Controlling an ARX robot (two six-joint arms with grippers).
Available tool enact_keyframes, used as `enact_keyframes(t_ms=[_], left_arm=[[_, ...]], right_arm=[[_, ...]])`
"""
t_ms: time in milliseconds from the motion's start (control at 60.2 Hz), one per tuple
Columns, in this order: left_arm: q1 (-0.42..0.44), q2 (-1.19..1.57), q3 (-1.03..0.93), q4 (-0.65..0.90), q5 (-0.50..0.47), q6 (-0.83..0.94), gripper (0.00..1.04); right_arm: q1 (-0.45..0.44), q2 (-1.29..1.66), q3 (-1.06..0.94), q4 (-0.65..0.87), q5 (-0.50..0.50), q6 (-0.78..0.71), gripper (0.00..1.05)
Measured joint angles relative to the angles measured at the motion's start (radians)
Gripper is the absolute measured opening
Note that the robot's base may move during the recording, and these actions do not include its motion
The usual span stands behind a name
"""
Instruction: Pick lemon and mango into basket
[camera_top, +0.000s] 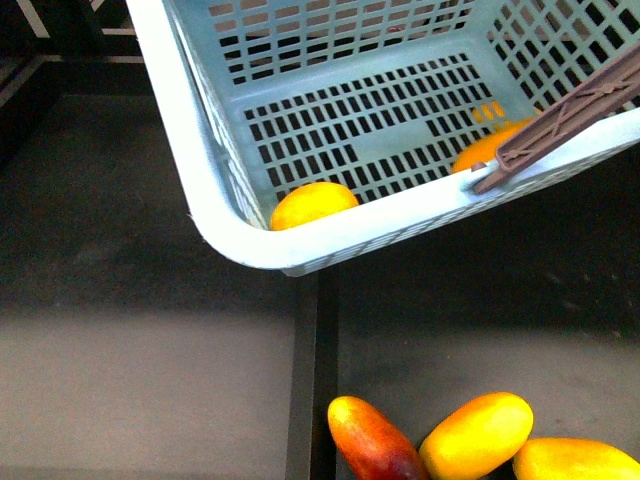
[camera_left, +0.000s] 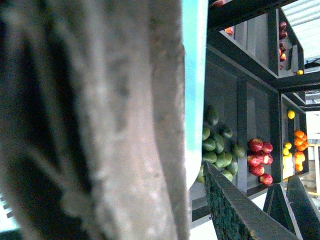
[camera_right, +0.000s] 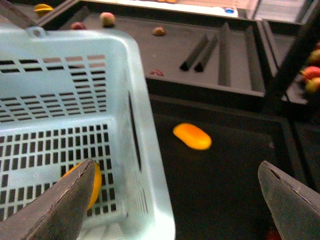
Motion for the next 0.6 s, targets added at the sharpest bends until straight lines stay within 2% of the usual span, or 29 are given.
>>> enact_keyframes(t_ms=[100,283,332,349,382,598], left_arm=[[-0.002,0.0,0.0,0.0,0.015,-0.005,0.27],[-0.002,0.0,0.0,0.0,0.01,-0.003,0.27],[-0.002,0.0,0.0,0.0,0.009,-0.002,0.27],[-0.002,0.0,0.0,0.0,0.009,-0.002,0.27],[-0.002,0.0,0.0,0.0,0.008,-0.002,0.27],[0.0,0.0,0.0,0.0,0.002,-0.001,0.27]], right_arm=[[0.021,-0.062,-0.116,0.08,0.022,0.033,0.56],[0.045,-0.151,-0.245,0.108,0.044,0.047,0.26],[0.054,-0.182,-0.279,0.11,0.059,0.047,0.16],[0.072,-0.198,-0.296,0.11,0.097,0.048,0.1],[0.099,-0.225,-0.322,0.11,0.111,0.05,0.02],[0.118,-0.344,-0.414,0.087,0.118,0.051,0.02]])
